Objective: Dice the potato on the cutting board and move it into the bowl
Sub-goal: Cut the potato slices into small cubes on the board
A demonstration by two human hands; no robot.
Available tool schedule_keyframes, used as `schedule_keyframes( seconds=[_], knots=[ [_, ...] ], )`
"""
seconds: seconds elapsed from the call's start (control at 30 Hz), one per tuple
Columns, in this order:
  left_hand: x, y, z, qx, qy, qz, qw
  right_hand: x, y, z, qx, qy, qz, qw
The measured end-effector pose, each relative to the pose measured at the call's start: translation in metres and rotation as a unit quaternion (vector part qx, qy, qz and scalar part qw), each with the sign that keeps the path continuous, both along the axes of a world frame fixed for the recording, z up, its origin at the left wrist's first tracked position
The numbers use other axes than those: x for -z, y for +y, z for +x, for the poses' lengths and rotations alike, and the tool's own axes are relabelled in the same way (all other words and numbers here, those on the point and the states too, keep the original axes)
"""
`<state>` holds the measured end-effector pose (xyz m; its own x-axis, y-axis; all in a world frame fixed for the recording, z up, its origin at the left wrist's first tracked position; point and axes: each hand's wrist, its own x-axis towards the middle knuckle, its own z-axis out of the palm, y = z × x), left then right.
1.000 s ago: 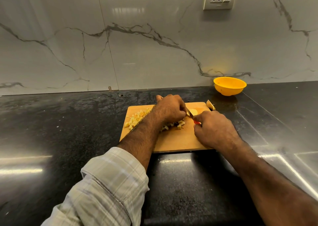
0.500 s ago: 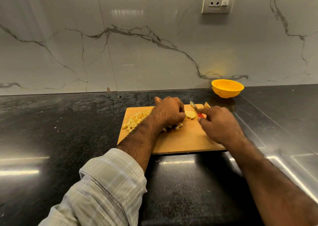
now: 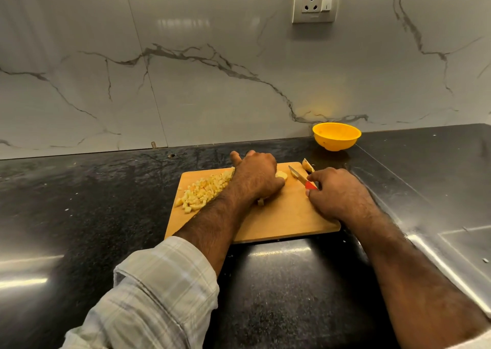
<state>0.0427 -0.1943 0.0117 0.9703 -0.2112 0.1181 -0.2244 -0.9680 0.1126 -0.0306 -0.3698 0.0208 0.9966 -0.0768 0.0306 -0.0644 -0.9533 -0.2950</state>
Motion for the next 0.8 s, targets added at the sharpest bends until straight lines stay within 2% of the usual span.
schedule_keyframes(
  seconds=[0.13, 0.33, 0.53, 0.8],
  knots=[
    [-0.003, 0.011, 0.001, 0.027, 0.04, -0.022, 0.999, -0.001, 0.001, -0.001, -0.006, 0.014, -0.013, 1.0],
    [-0.001, 0.014, 0.002, 0.056, 0.037, -0.036, 0.997, -0.001, 0.01, -0.005, -0.048, 0.023, -0.043, 0.998],
    [0.0, 0.012, 0.005, 0.064, 0.034, -0.064, 0.995, -0.003, 0.008, -0.007, -0.035, -0.031, -0.021, 0.999],
    [-0.003, 0.01, 0.003, 0.069, 0.05, -0.1, 0.991, -0.001, 0.018, -0.007, -0.053, 0.008, -0.034, 0.998]
  ],
)
